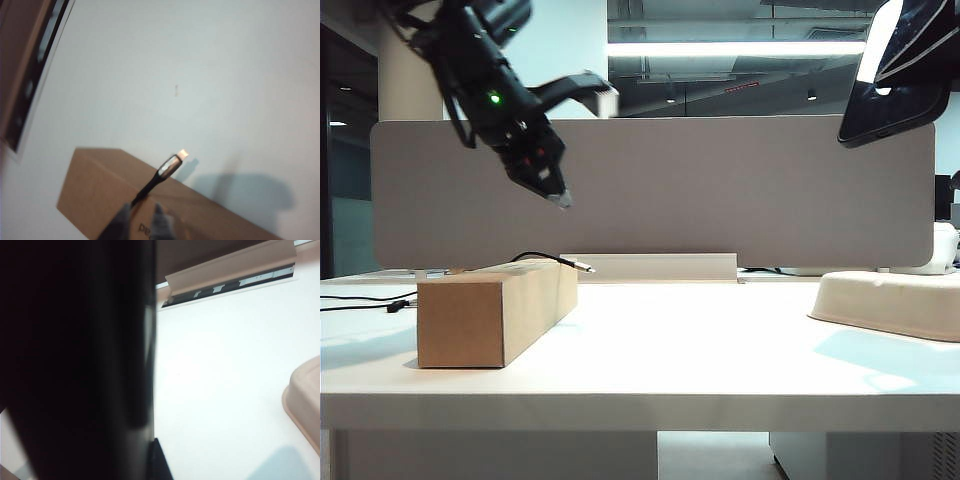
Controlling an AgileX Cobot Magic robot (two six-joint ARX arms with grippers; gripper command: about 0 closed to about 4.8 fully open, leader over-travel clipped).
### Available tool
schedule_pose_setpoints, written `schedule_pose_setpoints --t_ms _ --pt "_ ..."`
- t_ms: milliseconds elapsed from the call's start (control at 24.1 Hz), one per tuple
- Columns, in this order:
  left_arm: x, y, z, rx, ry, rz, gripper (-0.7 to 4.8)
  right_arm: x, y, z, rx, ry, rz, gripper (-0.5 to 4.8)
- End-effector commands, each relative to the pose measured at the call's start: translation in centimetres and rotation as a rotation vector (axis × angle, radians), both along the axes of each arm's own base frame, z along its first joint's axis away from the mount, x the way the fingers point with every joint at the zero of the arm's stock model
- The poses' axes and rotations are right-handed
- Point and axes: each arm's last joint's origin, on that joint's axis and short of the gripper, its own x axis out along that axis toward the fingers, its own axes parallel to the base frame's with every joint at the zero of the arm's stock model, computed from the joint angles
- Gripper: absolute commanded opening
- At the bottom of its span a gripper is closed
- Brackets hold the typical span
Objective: Pick up the charging cable and the phone, plug the charging cable into the charging port on the phone, and finally place them back on the table.
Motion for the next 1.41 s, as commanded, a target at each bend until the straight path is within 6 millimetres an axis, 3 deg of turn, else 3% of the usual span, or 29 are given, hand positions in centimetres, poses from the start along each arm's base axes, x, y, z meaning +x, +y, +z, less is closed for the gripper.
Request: schedule_pose_setpoints --t_ms 41,290,581,1037,1410 --pt "0.2 -0.7 -0.1 0.126 -0.094 -0.114 1.25 -0.1 0.0 0.5 -0.005 -0.036 0.005 -0.02" --pt "0.3 -1.5 -2.0 0.277 -0.092 -0.241 1.32 -0.1 0.0 0.5 -0.004 -0.033 0.009 -0.02" --pt "0.9 -2.2 -3.5 0.292 -0.055 -0.255 1.36 -0.1 0.1 0.4 -0.003 -0.025 0.013 -0.02" --pt "3.8 -3.2 -3.8 0.335 -0.025 -0.221 1.58 -0.1 0.1 0.3 -0.002 -0.013 0.021 -0.02" --pt "4.4 -2.6 -5.2 0.345 0.021 -0.218 1.56 -0.2 0.1 0.2 -0.002 0.002 0.020 -0.02"
